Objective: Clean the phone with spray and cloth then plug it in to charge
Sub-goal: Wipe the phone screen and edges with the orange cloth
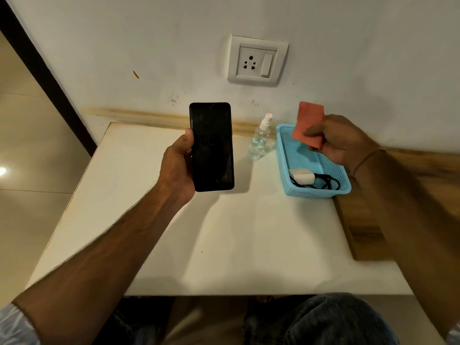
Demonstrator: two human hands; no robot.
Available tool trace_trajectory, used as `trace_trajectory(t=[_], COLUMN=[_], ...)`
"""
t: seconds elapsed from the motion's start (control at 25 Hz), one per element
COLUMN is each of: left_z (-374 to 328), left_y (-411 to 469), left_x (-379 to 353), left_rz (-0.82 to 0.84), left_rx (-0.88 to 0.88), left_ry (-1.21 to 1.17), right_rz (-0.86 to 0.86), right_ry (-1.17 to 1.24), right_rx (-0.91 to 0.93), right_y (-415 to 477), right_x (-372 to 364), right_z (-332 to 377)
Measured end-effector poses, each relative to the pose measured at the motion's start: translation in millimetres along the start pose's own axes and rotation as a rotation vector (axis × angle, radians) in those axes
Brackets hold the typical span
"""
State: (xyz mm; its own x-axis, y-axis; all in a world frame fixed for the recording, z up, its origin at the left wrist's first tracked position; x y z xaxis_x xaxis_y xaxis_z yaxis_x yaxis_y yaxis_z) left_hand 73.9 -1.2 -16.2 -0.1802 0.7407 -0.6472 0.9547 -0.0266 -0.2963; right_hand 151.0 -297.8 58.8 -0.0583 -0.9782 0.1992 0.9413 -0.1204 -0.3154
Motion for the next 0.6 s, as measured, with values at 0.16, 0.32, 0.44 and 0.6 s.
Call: trace_trajectory(t=[0.16,0.32,0.44,0.6], left_z=[-2,-3,-5,-5], left_y=[-3,-6,-6,-5], left_x=[-3,-3,-3,-2], left_rz=[0.007,-0.015,-0.026,-0.025], left_rx=[-0.006,0.004,0.000,0.009], left_ry=[-0.003,0.016,0.027,0.043], right_rz=[0.157,0.270,0.286,0.366], right_ry=[0.237,0.437,0.559,0.698], right_rx=[0.201,0.301,0.310,0.272], right_y=[-49,-89,-100,-107], right_x=[-29,-68,-91,-110], right_z=[33,47,31,-8])
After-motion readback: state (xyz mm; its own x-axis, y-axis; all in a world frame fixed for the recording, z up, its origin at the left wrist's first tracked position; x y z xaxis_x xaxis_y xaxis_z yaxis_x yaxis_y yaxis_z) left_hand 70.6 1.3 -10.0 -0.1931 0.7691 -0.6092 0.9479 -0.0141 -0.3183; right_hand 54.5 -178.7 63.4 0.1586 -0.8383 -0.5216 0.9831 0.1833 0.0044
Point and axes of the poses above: each hand's wrist, its own y-axis towards the middle knuckle, its own x-axis out of the back of the hand, z = x × y, the point moved 4 cm from there along y, towards the middle knuckle
